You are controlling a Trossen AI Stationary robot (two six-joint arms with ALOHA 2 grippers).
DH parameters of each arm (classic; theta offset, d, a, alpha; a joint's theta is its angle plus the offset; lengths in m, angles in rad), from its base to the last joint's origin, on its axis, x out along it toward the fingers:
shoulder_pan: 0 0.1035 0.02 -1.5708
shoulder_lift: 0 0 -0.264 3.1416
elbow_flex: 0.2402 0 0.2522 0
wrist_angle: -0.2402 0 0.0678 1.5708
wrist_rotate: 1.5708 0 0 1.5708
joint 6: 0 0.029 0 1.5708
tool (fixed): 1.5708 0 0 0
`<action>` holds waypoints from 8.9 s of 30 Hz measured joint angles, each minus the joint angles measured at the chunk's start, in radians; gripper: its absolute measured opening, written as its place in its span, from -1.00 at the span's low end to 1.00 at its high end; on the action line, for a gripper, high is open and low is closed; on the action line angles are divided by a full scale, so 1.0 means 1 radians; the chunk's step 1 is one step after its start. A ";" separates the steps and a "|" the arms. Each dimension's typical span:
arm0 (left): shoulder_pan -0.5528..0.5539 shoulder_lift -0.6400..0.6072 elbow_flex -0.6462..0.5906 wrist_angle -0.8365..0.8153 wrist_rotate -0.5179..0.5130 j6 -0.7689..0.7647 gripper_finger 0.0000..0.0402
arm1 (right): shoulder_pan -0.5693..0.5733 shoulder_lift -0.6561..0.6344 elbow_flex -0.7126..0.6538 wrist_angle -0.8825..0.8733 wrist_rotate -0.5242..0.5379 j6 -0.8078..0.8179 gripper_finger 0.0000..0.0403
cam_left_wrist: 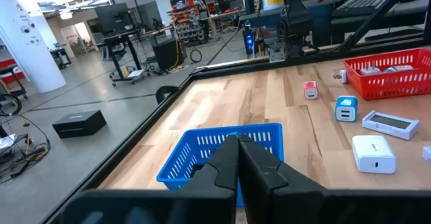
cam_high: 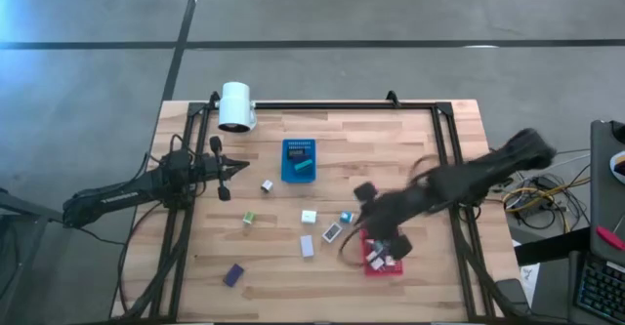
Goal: Pick & Place Office items
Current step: Put the left white digital clock into the blue bin
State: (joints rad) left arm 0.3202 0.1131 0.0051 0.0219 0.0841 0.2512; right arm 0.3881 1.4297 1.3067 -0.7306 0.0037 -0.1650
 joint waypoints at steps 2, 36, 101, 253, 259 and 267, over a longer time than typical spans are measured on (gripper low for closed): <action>0.000 0.000 0.000 0.000 0.000 0.000 -0.94 | -0.023 -0.108 -0.035 0.101 0.002 -0.020 -0.23; 0.000 0.000 0.000 0.008 0.000 0.007 -0.94 | -0.614 -1.387 -1.135 0.886 -0.076 0.159 -0.96; -0.158 0.532 0.314 0.007 0.019 0.041 -0.99 | -0.614 -1.388 -1.289 0.974 -0.064 0.148 -0.96; -0.054 0.165 0.037 0.274 -0.059 -0.241 -0.27 | -0.616 -1.168 -1.297 1.027 -0.054 0.259 -0.96; -0.053 0.161 0.006 0.284 -0.050 -0.232 -0.27 | -0.615 -1.168 -1.297 1.060 -0.054 0.248 -0.96; -0.053 0.157 0.000 0.277 -0.048 -0.202 -0.27 | -0.616 -1.167 -1.297 1.059 -0.054 0.248 -0.96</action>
State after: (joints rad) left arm 0.2672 0.2699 0.0055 0.2984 0.0364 0.0494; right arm -0.2276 0.2623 0.0093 0.3286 -0.0505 0.0830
